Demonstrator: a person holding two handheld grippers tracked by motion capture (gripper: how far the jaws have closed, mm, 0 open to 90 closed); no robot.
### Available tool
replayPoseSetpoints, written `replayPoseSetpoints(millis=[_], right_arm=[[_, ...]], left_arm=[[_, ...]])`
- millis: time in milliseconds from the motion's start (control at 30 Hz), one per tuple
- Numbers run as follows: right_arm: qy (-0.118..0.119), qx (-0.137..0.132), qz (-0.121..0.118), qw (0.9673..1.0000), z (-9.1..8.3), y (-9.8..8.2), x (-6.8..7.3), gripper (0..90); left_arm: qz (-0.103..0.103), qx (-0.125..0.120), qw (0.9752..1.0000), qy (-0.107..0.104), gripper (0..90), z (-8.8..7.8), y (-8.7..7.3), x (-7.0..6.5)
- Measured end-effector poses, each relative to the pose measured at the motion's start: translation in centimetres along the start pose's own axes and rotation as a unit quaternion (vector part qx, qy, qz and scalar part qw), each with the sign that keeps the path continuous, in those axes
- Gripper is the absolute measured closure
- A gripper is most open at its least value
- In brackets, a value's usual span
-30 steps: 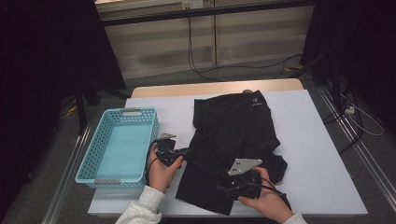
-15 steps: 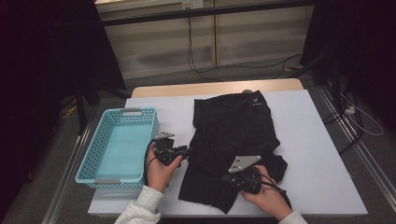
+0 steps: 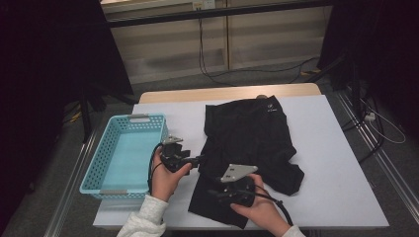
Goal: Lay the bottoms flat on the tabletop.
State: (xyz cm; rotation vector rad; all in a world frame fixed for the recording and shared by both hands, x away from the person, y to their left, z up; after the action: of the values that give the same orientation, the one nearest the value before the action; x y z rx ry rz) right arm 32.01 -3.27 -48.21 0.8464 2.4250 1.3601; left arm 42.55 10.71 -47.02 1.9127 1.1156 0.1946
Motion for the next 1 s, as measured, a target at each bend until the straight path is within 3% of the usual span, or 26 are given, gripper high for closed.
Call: replayPoseSetpoints(millis=[167, 233, 333, 433, 500, 567, 767, 900, 1000], right_arm=[[0.009, 0.042, -0.022, 0.9988, 2.6, -1.0, 1.0, 55.0], [0.003, 0.035, -0.034, 0.9988, 2.9, -1.0, 1.1, 61.1], [0.005, 0.04, -0.034, 0.9986, 2.9, -0.9, 0.8, 81.5], [0.016, 0.039, -0.031, 0.9986, 2.7, -1.1, 0.7, 89.7], [0.023, 0.041, -0.032, 0.9984, 2.5, -1.1, 1.0, 89.9], [0.058, 0.048, -0.02, 0.9969, 2.3, -1.2, 1.8, 90.0], [0.112, 0.065, -0.035, 0.991, 1.5, -1.6, 4.0, 90.0], [0.102, 0.06, -0.034, 0.9924, 1.3, -1.7, 3.5, 88.5], [0.067, 0.037, -0.03, 0.9966, 1.2, -1.3, 2.7, 66.7]], left_arm=[[0.006, 0.004, 1.0, 0.001, 27.8, -0.3, 0.1, 0.2], [0.006, 0.001, 1.0, -0.001, 27.6, -0.3, 0.0, 0.1], [0.014, -0.018, 0.9997, -0.007, 29.5, -0.4, 0.3, -0.2], [0.017, -0.016, 0.9997, -0.01, 29.7, -0.4, 0.3, -0.6], [0.013, -0.01, 0.9998, -0.011, 30.5, -0.2, 0.2, -0.7], [0.014, -0.009, 0.9998, -0.012, 32.0, 0.0, 0.1, -0.6], [0.011, -0.003, 0.9998, -0.014, 39.4, 0.9, -0.4, -0.6], [0.007, 0.0, 0.9999, -0.013, 42.4, 1.4, -0.8, -0.3], [0.001, -0.001, 1.0, -0.007, 41.1, 1.4, -0.8, 0.1]])
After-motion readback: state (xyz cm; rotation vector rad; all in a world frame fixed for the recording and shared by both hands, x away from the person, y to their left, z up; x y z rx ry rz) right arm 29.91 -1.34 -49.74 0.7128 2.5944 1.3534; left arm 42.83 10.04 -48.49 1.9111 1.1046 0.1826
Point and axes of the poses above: each handheld gripper's, and its own axes: z roughly forward along the jaws, y roughly out of its top, x roughly to its left, the point moved 6 cm from there along z, roughly forward along the jaws, and after that the axes turned 3 degrees about -x, right-handed, at the moved point
